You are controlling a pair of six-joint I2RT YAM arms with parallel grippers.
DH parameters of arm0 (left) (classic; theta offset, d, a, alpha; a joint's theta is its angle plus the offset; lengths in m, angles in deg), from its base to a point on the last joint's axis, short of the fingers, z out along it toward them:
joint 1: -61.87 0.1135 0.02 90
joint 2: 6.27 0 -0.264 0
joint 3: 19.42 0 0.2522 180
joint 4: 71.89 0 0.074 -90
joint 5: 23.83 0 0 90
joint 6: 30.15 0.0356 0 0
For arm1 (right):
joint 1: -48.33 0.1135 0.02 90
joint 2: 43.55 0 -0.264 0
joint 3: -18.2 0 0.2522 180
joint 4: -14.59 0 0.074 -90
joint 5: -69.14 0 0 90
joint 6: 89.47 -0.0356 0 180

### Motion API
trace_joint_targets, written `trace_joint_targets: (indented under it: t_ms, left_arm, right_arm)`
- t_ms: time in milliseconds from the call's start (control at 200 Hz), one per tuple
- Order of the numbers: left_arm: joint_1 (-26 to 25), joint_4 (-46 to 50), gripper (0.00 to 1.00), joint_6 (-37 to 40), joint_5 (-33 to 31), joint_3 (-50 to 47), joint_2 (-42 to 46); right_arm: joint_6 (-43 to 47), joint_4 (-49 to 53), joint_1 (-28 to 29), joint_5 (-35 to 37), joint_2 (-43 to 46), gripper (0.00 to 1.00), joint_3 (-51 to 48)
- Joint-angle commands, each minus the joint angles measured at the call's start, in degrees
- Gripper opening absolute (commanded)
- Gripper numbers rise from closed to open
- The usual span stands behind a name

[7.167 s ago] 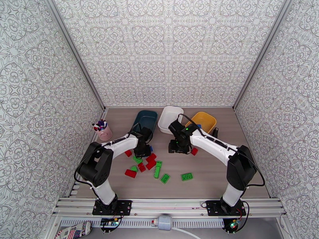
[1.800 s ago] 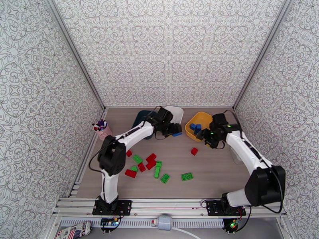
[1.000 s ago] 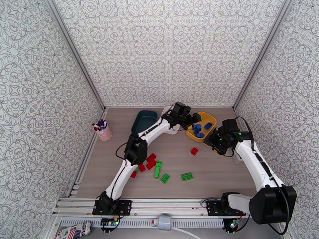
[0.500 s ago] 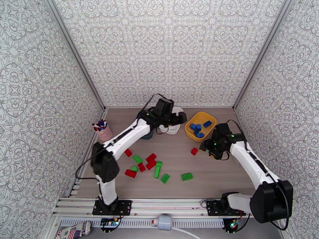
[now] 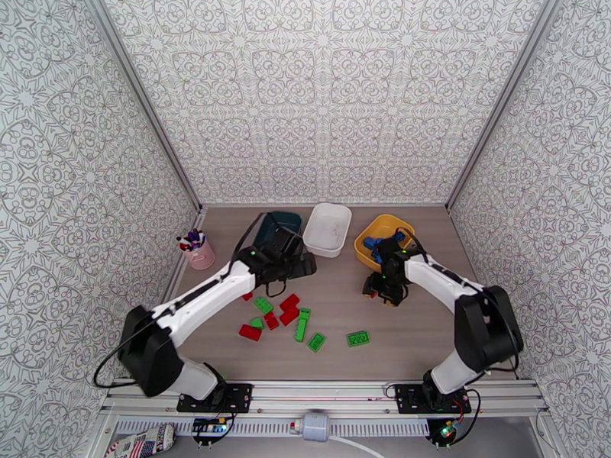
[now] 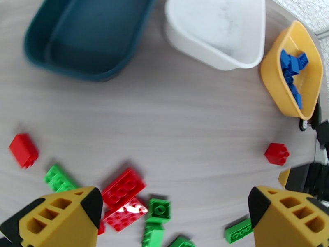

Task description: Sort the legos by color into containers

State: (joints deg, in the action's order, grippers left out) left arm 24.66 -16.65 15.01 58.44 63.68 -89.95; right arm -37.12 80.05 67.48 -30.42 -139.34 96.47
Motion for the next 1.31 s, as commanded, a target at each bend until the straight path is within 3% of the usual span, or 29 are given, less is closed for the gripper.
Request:
trace_joint_targets:
  t_ms: [0,740,1010,1300]
  left_arm:
    - [0.6,0.0,0.99,-2.3,-1.9,-3.3,2.2]
    - [3.5,-4.3,0.99,-3.5,2.6,-7.5,0.9]
    - [2.7,-6.0,1.0,-3.8,3.9,-8.1,0.3]
    - [2.6,-11.2,0.99,-1.6,12.1,-4.4,-6.1]
  right_arm:
    - [-0.4,-0.4,0.4,3.0,-3.1,0.65,3.8]
    - [0.6,3.9,4.0,7.4,-16.3,0.56,15.9]
    - [0.3,4.2,4.4,9.2,-15.3,0.46,14.7]
    - [-0.4,3.8,4.5,6.7,-11.2,0.33,15.5]
